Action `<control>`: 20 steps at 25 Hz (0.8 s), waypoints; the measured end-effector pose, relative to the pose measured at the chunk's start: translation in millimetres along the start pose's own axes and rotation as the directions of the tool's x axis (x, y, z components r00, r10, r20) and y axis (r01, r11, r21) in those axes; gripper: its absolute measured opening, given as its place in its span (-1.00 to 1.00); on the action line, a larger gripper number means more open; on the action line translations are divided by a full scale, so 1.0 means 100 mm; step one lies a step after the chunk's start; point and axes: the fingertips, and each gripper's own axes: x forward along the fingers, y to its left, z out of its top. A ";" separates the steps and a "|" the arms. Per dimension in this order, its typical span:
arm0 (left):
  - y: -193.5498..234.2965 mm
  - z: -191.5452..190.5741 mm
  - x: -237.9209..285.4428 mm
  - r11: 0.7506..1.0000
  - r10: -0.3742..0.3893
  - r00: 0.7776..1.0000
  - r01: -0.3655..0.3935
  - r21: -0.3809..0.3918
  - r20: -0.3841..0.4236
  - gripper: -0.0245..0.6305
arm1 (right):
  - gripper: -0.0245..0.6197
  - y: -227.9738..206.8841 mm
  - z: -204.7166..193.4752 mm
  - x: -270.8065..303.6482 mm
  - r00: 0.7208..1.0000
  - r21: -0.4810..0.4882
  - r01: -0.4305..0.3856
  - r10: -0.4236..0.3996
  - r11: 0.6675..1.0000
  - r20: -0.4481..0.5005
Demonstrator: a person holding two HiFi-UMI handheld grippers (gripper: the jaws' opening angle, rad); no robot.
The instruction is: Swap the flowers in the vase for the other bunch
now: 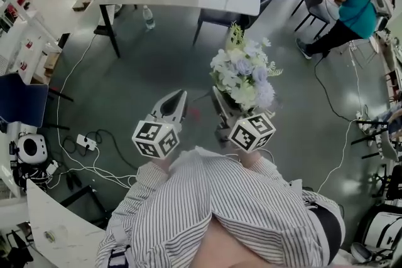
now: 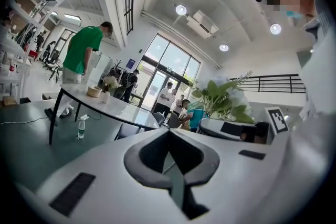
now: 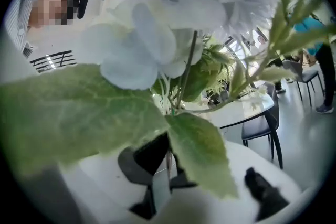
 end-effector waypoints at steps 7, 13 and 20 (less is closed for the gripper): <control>-0.12 -0.03 0.20 1.000 0.013 1.000 -0.013 0.024 -0.007 -0.90 | -0.84 -0.22 -0.05 -0.07 0.999 0.032 0.014 -0.012 0.999 -0.040; -0.32 -0.17 0.43 1.000 0.025 1.000 -0.025 0.012 -0.001 -0.90 | -0.84 -0.41 -0.11 -0.15 0.994 0.036 -0.027 0.030 0.999 -0.104; -0.26 -0.28 0.43 0.997 0.079 0.997 -0.079 -0.019 -0.019 -0.90 | -0.84 -0.57 -0.13 -0.17 0.992 0.079 -0.018 0.028 0.997 -0.123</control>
